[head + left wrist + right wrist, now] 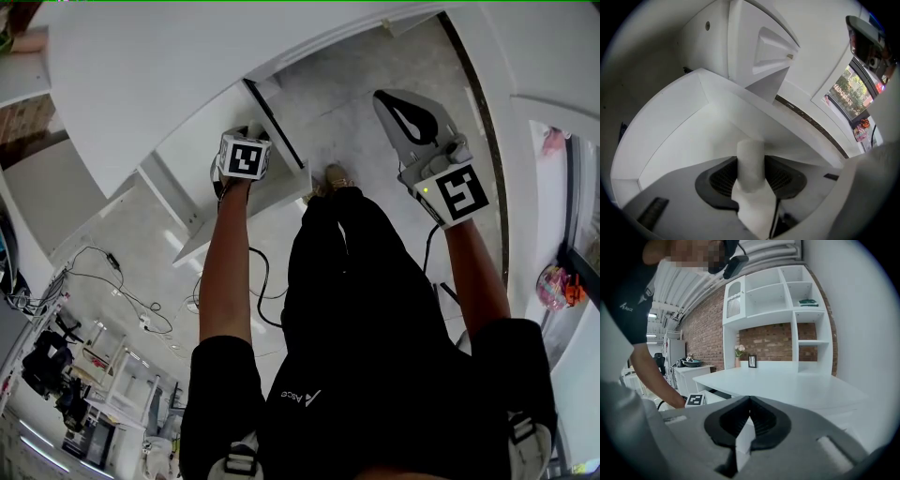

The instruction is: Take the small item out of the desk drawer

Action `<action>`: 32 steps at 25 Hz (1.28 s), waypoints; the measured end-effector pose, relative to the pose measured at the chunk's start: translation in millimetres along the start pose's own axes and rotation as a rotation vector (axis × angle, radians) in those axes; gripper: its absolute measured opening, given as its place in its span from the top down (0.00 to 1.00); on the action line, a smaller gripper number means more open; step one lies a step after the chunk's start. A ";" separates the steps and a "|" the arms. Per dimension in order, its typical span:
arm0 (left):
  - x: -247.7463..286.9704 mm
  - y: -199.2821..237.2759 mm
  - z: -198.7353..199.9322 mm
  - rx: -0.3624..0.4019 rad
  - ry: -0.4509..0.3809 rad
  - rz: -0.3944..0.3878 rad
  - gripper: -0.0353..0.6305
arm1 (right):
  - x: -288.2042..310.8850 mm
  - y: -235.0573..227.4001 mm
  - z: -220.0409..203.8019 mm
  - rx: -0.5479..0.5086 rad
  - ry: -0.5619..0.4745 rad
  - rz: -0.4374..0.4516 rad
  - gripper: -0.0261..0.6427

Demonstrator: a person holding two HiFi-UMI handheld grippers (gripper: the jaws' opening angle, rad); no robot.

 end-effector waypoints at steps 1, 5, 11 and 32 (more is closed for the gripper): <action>-1.4 -0.9 0.3 -0.002 0.001 -0.001 0.69 | -0.9 -0.2 0.2 0.002 0.001 0.000 0.96; -19.0 -0.3 2.2 -0.012 0.007 0.020 0.69 | -5.1 0.4 1.7 -0.003 -0.012 0.005 0.96; -77.9 0.0 28.0 0.012 -0.131 0.082 0.69 | -6.2 13.3 14.9 -0.028 -0.063 0.037 0.96; -420.2 -112.9 108.5 0.013 -1.122 0.196 0.69 | -47.7 104.5 164.2 -0.118 -0.327 0.174 0.96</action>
Point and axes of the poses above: the fingertips, and each gripper's own axes: x forward along the fingers, y to its left, z out of its top, the point moved 4 cm from there along -x, backward along the fingers, and after that the axes turned 8 degrees about -y, right-handed, at the moved point
